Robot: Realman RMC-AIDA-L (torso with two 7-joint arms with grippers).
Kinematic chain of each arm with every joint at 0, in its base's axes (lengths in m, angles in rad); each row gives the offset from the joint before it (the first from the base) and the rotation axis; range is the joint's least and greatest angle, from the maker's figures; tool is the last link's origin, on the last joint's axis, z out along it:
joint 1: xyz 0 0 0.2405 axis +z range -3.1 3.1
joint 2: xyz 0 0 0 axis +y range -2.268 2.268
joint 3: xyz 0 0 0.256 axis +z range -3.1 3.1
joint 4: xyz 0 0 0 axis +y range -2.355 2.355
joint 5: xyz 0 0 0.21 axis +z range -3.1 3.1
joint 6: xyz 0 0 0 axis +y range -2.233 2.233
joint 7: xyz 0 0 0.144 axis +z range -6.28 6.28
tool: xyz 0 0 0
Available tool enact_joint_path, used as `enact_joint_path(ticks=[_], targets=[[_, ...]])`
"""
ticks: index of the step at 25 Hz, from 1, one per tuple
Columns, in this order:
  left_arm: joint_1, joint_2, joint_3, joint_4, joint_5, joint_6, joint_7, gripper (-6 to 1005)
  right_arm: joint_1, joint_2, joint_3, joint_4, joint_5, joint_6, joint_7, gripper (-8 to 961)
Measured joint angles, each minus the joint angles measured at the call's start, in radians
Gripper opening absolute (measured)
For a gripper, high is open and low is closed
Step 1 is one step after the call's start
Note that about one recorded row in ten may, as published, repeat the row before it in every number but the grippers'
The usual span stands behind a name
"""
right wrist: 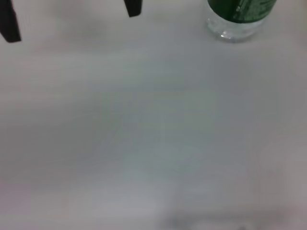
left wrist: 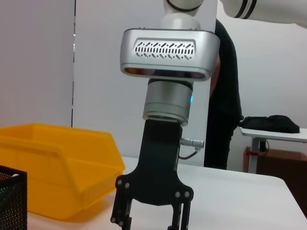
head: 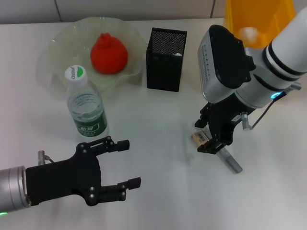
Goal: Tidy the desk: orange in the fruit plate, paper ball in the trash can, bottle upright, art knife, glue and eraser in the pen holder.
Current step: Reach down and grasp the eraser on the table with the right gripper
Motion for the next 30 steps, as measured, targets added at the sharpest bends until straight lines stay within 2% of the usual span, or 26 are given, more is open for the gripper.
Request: enact_joint_path(ticks=[16, 23, 30], targets=[[0.002, -0.002, 0.0, 0.0, 0.0, 0.0, 0.0, 813, 0.055, 0.0, 0.008, 0.147, 0.003, 0.084, -0.002, 631], [0.002, -0.002, 0.0, 0.0, 0.0, 0.001, 0.0, 813, 0.073, -0.002, 0.012, 0.176, 0.003, 0.091, -0.002, 504], [0.003, -0.002, 0.0, 0.0, 0.0, 0.002, 0.001, 813, 0.08, -0.003, 0.013, 0.191, 0.001, 0.095, -0.002, 471]])
